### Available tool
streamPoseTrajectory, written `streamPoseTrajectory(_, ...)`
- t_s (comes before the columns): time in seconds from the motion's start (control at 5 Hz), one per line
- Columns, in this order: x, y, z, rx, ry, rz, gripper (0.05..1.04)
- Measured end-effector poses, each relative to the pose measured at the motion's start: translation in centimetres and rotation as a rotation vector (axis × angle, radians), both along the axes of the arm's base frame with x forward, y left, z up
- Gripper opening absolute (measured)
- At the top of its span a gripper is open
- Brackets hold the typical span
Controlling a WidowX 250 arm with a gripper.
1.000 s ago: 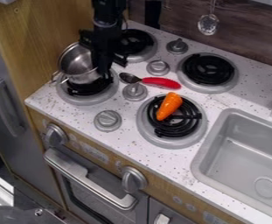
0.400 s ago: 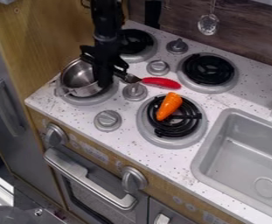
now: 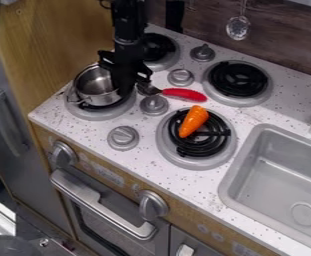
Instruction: Put the silver pot on the bottom left burner
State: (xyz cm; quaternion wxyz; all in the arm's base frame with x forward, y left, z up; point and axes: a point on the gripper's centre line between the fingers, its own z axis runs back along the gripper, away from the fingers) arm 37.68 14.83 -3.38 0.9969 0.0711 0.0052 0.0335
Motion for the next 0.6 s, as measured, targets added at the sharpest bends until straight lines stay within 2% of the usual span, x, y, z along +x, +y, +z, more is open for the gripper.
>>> streamPoseTrajectory(0.2,0.4,0.0,0.3,0.000,-0.016,0.013,0.487)
streamPoseTrajectory(0.4,1.3,-0.7,4.5,0.012,-0.084,0.009,0.799)
streamPoseTrajectory(0.6,0.8,-2.7,7.4,-0.014,-0.114,0.000,1.001)
